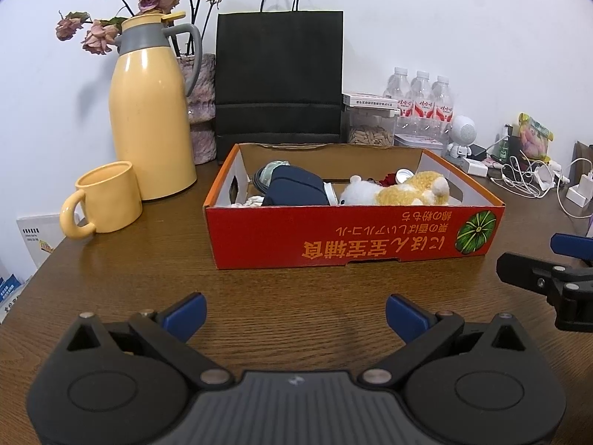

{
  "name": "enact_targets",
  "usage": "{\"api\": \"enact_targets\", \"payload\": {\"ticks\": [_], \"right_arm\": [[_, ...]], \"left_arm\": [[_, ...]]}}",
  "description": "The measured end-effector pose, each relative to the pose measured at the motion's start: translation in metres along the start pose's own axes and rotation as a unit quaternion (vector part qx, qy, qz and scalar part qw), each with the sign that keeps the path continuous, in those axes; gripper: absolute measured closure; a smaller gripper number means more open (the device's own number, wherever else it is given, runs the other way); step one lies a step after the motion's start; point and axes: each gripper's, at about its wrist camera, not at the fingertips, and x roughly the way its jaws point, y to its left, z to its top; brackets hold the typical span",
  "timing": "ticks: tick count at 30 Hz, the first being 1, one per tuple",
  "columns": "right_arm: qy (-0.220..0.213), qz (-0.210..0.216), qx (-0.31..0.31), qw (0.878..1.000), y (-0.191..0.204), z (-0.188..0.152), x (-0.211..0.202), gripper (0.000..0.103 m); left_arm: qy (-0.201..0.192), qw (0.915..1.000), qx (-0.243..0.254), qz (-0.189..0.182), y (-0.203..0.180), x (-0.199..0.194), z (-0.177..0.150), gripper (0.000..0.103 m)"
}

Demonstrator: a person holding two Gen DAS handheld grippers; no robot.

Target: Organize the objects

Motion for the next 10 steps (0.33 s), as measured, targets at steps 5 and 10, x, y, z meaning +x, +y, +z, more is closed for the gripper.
{"api": "enact_targets", "payload": {"ticks": [5, 10], "right_arm": [[0.0, 0.0, 0.0, 1.0, 0.0, 0.0001, 0.0001, 0.0], [0.001, 0.0, -0.001, 1.0, 0.0003, -0.0008, 0.0004, 0.0]], "left_arm": [[0.004, 1.0, 0.002, -0.005, -0.0008, 0.0006, 0.0, 0.0], [0.005, 1.0, -0.002, -0.003, 0.0003, 0.0012, -0.0007, 0.0]]}}
